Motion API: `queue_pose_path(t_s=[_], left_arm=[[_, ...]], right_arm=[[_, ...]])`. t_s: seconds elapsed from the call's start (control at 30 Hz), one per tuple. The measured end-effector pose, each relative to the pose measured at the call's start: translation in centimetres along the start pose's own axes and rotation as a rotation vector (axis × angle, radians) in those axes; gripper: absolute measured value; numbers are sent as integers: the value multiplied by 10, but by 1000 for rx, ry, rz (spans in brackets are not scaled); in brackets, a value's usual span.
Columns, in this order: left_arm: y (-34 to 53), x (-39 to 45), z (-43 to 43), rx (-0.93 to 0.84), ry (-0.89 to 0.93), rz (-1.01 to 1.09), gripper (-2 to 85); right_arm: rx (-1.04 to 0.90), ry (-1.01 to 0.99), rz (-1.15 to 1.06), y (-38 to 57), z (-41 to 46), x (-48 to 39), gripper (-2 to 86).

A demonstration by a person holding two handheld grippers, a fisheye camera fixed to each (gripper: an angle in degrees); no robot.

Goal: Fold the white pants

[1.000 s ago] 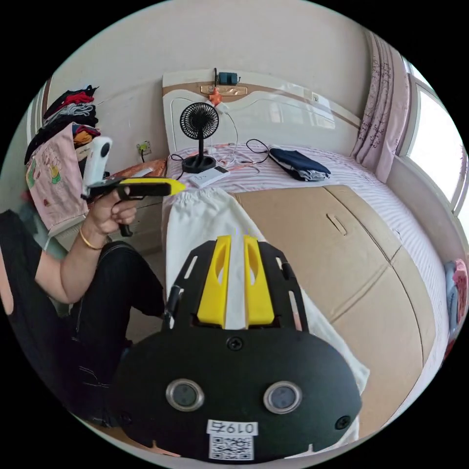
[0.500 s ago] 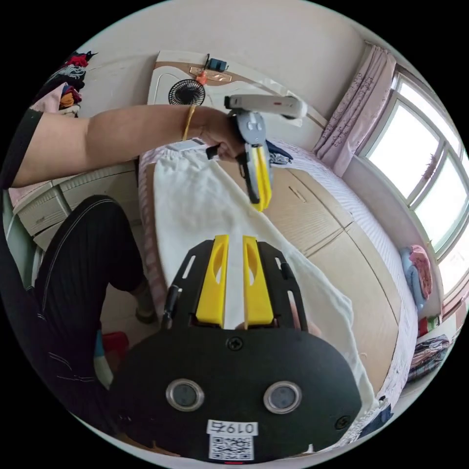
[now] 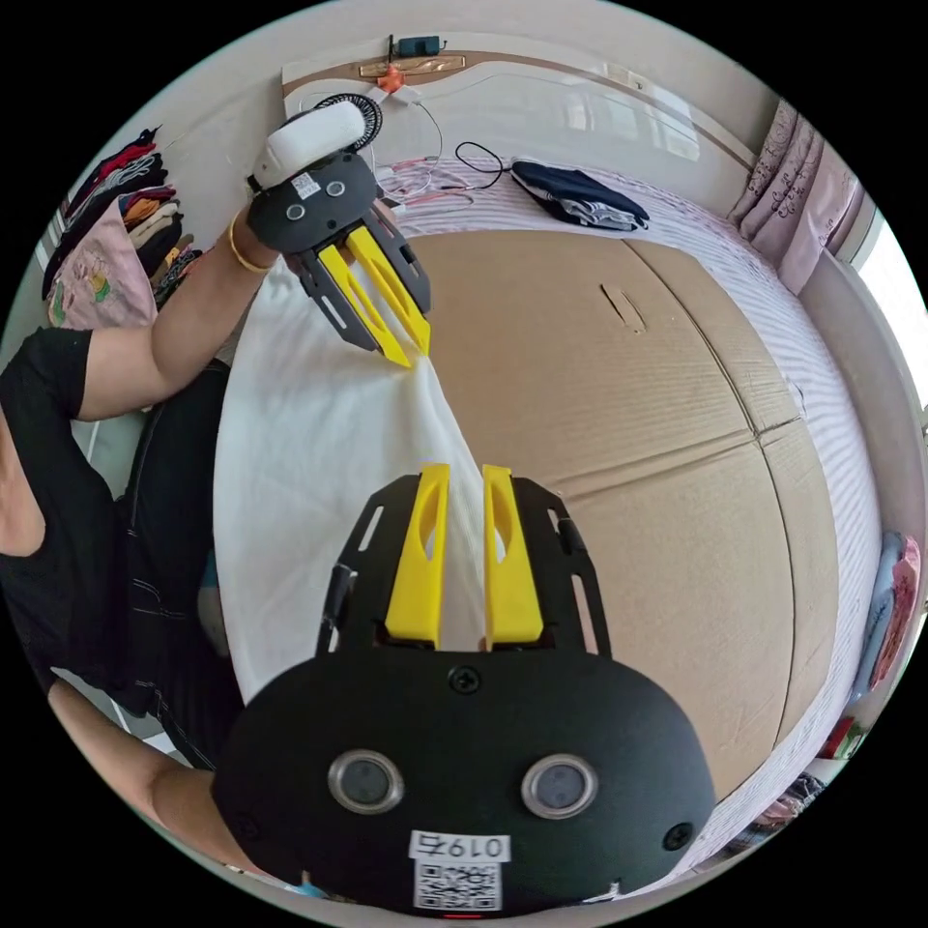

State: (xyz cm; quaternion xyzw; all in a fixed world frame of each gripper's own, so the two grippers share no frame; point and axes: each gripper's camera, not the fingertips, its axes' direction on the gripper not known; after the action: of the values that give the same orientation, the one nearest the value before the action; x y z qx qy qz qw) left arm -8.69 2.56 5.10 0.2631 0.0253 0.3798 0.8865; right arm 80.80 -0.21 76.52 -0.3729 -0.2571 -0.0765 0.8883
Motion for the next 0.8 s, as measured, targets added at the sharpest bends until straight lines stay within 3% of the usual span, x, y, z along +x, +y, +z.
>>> queue_pose_path(t_s=[0.17, 0.43, 0.8], left_arm=[[-11, -7, -2, 84, 26, 4, 19], [-21, -13, 24, 13, 54, 18, 15], [-12, -10, 33, 18, -39, 8, 18]], right_arm=[[-55, -26, -1, 1, 3, 12, 64], [-38, -38, -35, 4, -22, 6, 17], [-25, 7, -78, 6, -57, -12, -8]])
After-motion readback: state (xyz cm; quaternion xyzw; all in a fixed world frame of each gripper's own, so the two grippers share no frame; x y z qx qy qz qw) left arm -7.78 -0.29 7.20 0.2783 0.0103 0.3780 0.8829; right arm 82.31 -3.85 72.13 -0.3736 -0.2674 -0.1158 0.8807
